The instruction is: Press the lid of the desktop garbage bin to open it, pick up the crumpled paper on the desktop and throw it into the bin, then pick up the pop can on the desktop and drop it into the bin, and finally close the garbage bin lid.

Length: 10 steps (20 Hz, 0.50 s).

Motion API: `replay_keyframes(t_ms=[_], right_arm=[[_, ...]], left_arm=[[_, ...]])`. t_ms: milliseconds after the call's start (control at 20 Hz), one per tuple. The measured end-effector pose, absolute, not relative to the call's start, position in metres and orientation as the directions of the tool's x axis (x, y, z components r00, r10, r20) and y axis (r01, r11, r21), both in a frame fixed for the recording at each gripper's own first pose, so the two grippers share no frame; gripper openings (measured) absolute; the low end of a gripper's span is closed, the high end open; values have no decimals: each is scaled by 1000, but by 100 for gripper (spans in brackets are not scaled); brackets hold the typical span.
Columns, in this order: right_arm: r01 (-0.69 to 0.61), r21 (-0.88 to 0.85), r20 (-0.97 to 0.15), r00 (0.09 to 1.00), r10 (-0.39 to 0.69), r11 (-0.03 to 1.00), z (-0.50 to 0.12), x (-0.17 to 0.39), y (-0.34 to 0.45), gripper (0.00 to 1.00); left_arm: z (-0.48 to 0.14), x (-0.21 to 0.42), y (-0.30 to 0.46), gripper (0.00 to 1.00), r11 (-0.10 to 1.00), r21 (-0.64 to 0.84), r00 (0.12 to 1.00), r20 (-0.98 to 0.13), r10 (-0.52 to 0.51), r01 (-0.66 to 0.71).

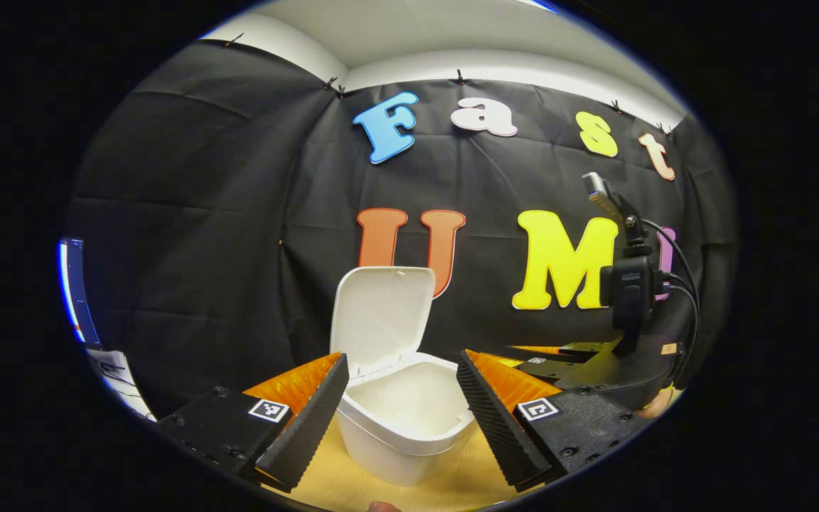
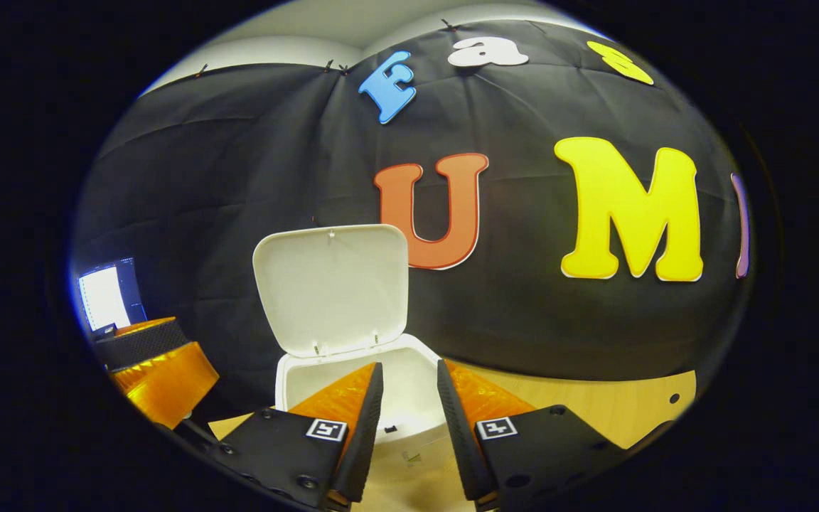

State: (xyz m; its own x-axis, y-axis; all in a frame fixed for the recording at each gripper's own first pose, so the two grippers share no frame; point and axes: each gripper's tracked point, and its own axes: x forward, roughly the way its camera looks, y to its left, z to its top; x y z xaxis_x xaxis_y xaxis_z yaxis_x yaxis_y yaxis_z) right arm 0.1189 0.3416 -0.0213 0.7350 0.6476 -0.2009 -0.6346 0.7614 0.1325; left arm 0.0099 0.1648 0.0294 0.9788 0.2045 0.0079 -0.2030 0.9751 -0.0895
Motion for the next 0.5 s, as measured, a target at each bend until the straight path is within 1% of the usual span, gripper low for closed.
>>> replay_keyframes(t_ms=[50,100,300,350,400,500], right_arm=[[-625,125,-195,746,637,771,-18,117,334,51],[-613,117,-189,759,623,782,-16,116,325,59],[-571,126,-174,792,585,811,-11,113,293,71],[-558,137,-171,800,575,818,-8,111,284,71],[-545,145,-164,810,564,826,-5,110,274,78],[-509,155,-149,835,529,847,0,111,251,87]], left_arm=[[29,12,160,100,976,-90,980,9,198,-196],[28,13,156,100,978,-88,982,8,191,-190],[24,19,137,100,985,-76,988,2,157,-156],[23,21,132,100,986,-73,989,0,148,-147],[22,23,128,100,988,-70,990,-5,138,-138],[17,28,117,100,991,-70,993,-15,116,-117]])
